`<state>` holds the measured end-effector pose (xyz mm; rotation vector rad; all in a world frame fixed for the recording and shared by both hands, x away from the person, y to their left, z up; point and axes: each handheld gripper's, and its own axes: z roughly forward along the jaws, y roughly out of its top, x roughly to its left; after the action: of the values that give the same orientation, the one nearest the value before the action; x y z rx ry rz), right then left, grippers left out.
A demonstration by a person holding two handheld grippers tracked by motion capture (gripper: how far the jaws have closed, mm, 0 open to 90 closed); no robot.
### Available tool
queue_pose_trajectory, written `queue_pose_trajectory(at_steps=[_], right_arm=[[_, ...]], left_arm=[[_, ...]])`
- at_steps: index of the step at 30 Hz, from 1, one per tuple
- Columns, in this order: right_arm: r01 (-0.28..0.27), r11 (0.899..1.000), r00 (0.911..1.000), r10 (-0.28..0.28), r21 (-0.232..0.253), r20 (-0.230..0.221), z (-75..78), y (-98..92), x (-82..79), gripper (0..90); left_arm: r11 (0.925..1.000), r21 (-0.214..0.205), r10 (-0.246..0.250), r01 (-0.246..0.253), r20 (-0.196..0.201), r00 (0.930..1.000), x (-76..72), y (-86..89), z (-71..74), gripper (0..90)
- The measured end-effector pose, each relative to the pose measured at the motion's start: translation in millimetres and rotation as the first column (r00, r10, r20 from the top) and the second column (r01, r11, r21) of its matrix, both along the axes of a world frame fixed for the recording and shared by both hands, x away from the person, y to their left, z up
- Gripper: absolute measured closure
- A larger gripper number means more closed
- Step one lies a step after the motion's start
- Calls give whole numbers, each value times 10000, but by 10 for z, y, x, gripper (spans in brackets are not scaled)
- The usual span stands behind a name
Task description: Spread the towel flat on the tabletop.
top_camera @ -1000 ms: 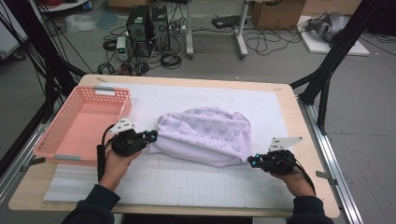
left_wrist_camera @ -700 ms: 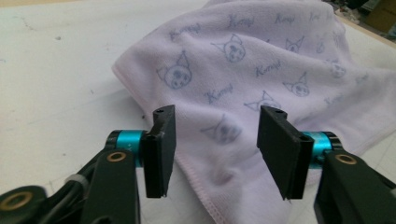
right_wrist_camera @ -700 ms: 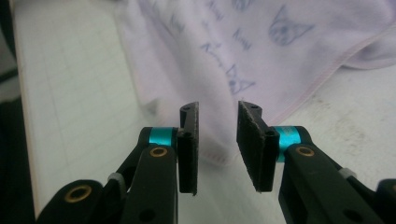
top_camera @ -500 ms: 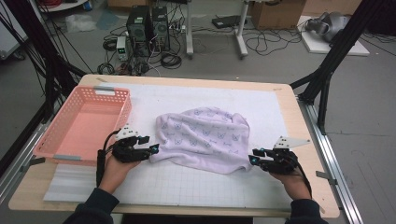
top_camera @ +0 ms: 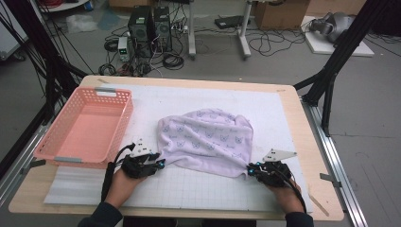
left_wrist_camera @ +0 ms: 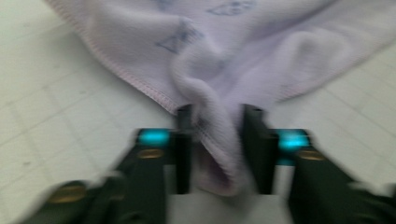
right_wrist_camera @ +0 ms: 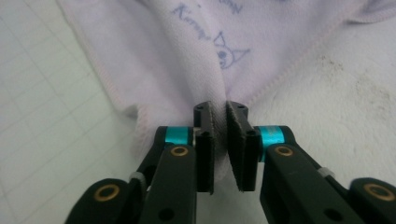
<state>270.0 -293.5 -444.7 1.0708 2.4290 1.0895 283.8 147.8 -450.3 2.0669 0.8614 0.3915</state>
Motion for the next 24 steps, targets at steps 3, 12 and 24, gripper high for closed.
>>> queue_pose_trajectory(at_steps=[3, 12, 24], right_arm=[[-58, 9999, 10000, 56, -149, -76, 30, -24, -122, 849], [-582, 9953, 9983, 581, 774, 35, 203, -298, -469, 849], [-2530, 9413, 9554, 2795, 2233, -956, 445, -529, -711, 849]], left_arm=[[9986, -519, -118, 103, -289, 9995, -96, 38, 44, 849], [9586, -2670, -1256, 988, -852, 9884, -375, 410, 259, 846], [7997, -4484, -4781, 3992, -735, 8752, -587, 592, 374, 827]])
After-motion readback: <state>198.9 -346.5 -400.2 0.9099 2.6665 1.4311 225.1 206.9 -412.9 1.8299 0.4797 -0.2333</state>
